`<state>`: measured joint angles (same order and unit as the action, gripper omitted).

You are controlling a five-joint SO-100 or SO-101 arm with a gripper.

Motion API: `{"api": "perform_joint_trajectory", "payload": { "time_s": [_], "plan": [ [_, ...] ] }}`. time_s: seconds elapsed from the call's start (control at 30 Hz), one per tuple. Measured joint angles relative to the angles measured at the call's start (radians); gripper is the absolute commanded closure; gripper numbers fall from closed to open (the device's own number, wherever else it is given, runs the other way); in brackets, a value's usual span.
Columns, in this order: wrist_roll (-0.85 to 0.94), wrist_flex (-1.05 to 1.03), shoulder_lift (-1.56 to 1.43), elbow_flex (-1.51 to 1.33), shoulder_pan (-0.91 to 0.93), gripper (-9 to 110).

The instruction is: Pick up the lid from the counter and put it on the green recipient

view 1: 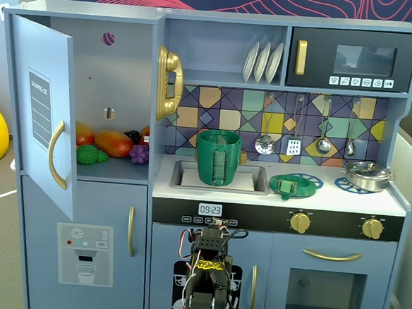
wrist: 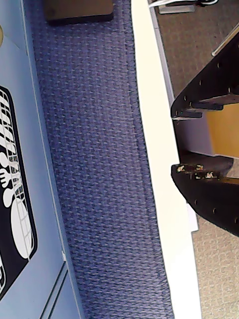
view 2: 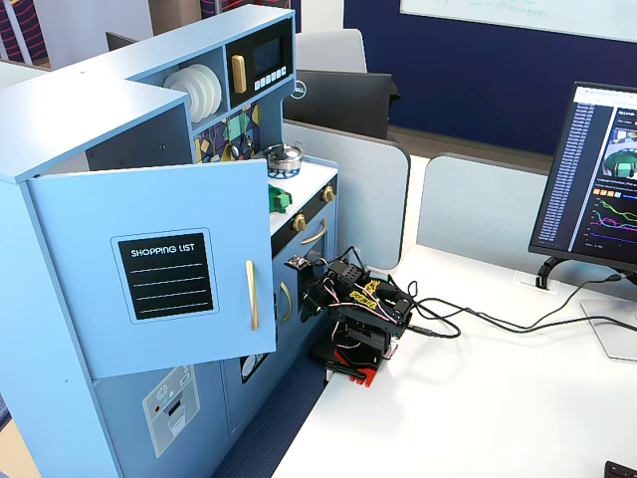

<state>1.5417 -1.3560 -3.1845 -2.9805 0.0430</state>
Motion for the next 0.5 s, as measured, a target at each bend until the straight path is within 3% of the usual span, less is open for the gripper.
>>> {"api": "perform_joint_trajectory", "payload": {
  "time_s": [0.5],
  "plan": [
    [0.074,0.044,0.017,-0.029,0.08,101]
  ]
}}
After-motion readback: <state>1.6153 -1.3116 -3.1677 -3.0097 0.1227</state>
